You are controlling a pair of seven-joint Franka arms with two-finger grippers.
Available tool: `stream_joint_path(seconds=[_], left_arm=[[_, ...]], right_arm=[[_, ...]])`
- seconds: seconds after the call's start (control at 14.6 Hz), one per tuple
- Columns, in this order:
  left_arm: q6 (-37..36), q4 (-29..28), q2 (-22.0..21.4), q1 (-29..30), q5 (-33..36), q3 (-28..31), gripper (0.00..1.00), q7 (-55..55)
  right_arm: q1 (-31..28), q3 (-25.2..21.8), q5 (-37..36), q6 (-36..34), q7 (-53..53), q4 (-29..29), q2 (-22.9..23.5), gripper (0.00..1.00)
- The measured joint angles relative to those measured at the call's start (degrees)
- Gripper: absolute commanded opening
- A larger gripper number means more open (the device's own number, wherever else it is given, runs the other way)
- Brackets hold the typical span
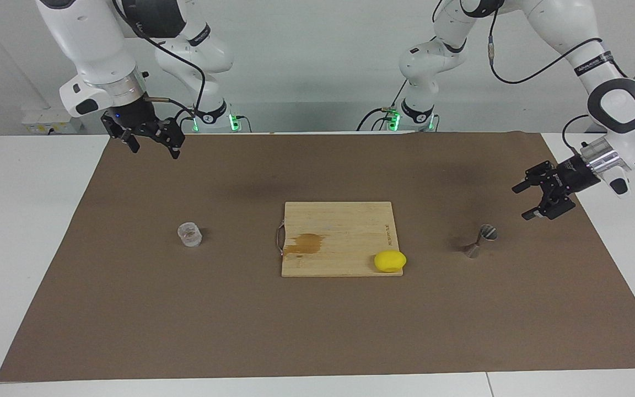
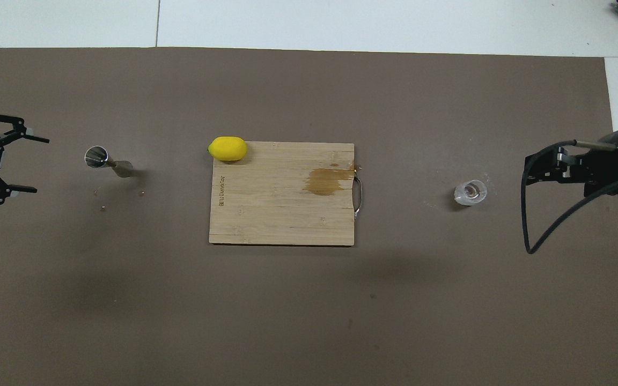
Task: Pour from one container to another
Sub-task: 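Grasp the small dark metal cup with the left gripper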
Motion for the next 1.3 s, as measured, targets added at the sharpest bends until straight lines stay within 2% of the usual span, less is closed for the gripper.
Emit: stream_joint_path(seconds=[0.41,0.75,1.3], left_arm=[[4.76,-9.15,0.12,2.77,-13.56,0.02,1.0,-3.37],[9.12,-14.22,0.11,3.0,-22.45,-0.32,1.0,-3.62],[14.61,-17.06,0.1,1.07,-27.91,-1.16,1.0,-3.66]], right_arm=[[0.0,0.0,0.0,-0.01,0.0,-0.01,-0.01,1.0],[0.0,0.0,0.0,-0.01,0.0,-0.02,-0.01,1.0],[0.0,0.0,0.0,-0.01,0.0,-0.02,-0.01,1.0]])
